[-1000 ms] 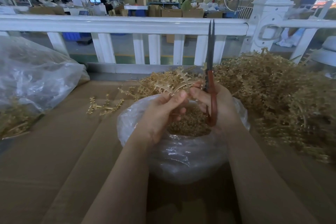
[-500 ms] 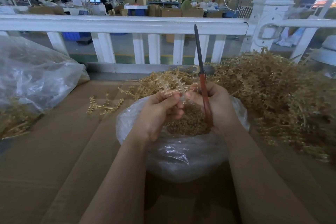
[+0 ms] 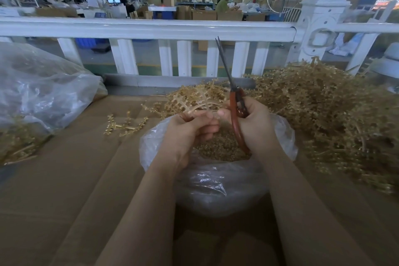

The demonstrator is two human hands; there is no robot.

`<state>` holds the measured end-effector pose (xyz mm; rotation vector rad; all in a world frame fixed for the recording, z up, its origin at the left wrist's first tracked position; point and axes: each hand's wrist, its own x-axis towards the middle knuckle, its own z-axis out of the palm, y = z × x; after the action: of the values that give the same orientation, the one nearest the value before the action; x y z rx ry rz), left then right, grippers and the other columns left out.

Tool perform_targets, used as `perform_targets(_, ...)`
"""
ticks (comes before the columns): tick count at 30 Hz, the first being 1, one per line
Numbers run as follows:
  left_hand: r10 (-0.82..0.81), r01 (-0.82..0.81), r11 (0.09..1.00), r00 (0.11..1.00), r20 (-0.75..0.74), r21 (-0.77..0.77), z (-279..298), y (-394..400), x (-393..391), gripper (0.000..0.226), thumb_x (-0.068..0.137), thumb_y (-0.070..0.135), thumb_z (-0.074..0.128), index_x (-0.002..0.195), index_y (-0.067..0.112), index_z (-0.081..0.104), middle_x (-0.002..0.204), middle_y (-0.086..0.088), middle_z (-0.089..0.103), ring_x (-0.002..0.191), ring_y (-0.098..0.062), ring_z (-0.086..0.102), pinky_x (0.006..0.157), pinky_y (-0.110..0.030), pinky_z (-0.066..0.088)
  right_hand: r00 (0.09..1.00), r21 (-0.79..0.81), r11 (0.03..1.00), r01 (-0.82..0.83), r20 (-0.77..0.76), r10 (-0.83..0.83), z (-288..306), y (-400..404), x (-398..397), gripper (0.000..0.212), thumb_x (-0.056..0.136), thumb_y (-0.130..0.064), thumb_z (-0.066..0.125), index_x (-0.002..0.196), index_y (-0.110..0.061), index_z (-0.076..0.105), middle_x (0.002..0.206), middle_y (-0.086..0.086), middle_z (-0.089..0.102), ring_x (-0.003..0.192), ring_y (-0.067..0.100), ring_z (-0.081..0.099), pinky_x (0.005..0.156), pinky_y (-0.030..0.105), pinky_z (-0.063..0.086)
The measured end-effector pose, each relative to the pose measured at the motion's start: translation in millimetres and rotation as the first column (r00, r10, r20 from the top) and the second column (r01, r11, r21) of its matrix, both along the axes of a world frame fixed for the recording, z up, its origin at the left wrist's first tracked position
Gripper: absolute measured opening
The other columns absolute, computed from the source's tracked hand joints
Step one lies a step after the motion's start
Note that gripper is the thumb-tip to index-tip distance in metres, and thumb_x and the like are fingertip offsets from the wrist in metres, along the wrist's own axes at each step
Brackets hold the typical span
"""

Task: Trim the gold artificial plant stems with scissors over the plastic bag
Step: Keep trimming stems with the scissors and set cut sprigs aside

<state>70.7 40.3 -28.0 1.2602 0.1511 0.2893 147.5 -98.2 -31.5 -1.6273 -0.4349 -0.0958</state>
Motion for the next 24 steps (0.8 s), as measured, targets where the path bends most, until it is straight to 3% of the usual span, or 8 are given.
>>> perform_targets(3, 0.118, -0.116, 0.986, 0.993, 0.012, -0.117, 0.2, 5.2, 1.6, 0.018, 0.091, 0.009, 0.067, 0.075, 0.01, 0.074, 0.073, -0.006, 0.075, 0.063, -0.012, 0.071, 0.058, -0.021, 0.056, 0.997, -0.012, 0.999, 0.048, 0.056, -0.047, -0.3, -0.3, -0.7, 0.03, 0.075, -0.04, 0.086, 0.093, -0.022, 0.07, 0.077, -0.011, 0.068, 0.07, -0.004, 0.061, 0.064, 0.011, 0.047)
perform_targets(7, 0.216, -0.199, 0.946, 0.976, 0.04, -0.257, 0.1, 12.7, 2.6, 0.002, 0.09, 0.007, 0.067, 0.091, 0.005, 0.067, 0.075, -0.006, 0.075, 0.067, -0.012, 0.072, 0.062, -0.02, 0.057, 0.987, -0.09, 0.994, -0.064, 0.142, 0.076, 1.2, -4.0, -5.7, 0.029, 0.071, -0.059, 0.079, 0.088, -0.04, 0.067, 0.073, -0.028, 0.065, 0.072, -0.008, 0.061, 0.069, 0.011, 0.045)
perform_targets(9, 0.235, -0.211, 0.934, 0.971, 0.051, -0.289, 0.1, 15.3, 2.5, 0.005, 0.089, 0.006, 0.068, 0.094, 0.005, 0.066, 0.075, -0.006, 0.075, 0.068, -0.012, 0.072, 0.063, -0.02, 0.057, 0.978, -0.187, 0.979, -0.085, 0.17, 0.118, 0.7, -3.3, -7.3, 0.035, 0.066, -0.069, 0.074, 0.086, -0.041, 0.065, 0.072, -0.026, 0.063, 0.068, -0.005, 0.059, 0.067, 0.017, 0.046)
perform_targets(12, 0.249, -0.222, 0.929, 0.967, 0.057, -0.296, -0.4, 16.3, 2.7, 0.006, 0.088, 0.006, 0.069, 0.094, 0.007, 0.066, 0.077, -0.005, 0.075, 0.071, -0.011, 0.073, 0.066, -0.02, 0.057, 0.971, -0.368, 0.929, -0.045, 0.202, 0.127, -3.2, -2.1, -6.9, 0.05, 0.064, -0.078, 0.067, 0.088, -0.035, 0.062, 0.074, -0.022, 0.064, 0.069, -0.002, 0.06, 0.065, 0.029, 0.048)
perform_targets(14, 0.266, -0.237, 0.925, 0.962, 0.06, -0.298, -1.0, 16.6, 2.7, 0.005, 0.088, 0.005, 0.07, 0.089, 0.008, 0.066, 0.077, -0.004, 0.075, 0.074, -0.013, 0.073, 0.068, -0.021, 0.057, 0.968, -0.446, 0.895, -0.025, 0.212, 0.132, -5.8, -2.1, -6.3, 0.054, 0.064, -0.082, 0.064, 0.093, -0.036, 0.063, 0.081, -0.019, 0.067, 0.075, 0.0, 0.063, 0.071, 0.034, 0.054)
perform_targets(19, 0.264, -0.223, 0.933, 0.958, 0.113, -0.284, -1.5, 18.9, 1.8, 0.008, 0.089, 0.004, 0.069, 0.085, 0.01, 0.067, 0.077, -0.004, 0.074, 0.077, -0.015, 0.073, 0.071, -0.022, 0.057, 0.961, -0.527, 0.85, -0.002, 0.234, 0.147, -6.8, -4.4, -5.1, 0.053, 0.063, -0.087, 0.057, 0.094, -0.043, 0.059, 0.083, -0.02, 0.067, 0.08, -0.003, 0.062, 0.065, 0.024, 0.045)
perform_targets(24, 0.288, -0.25, 0.946, 0.941, 0.176, -0.208, -1.6, 20.7, 2.4, 0.012, 0.09, 0.0, 0.066, 0.079, 0.005, 0.068, 0.074, -0.003, 0.073, 0.073, -0.013, 0.071, 0.071, -0.021, 0.057, 0.945, -0.589, 0.808, 0.023, 0.277, 0.175, -8.5, -4.8, -4.8, 0.05, 0.065, -0.089, 0.054, 0.094, -0.048, 0.052, 0.085, -0.024, 0.061, 0.083, -0.004, 0.058, 0.064, 0.022, 0.042)
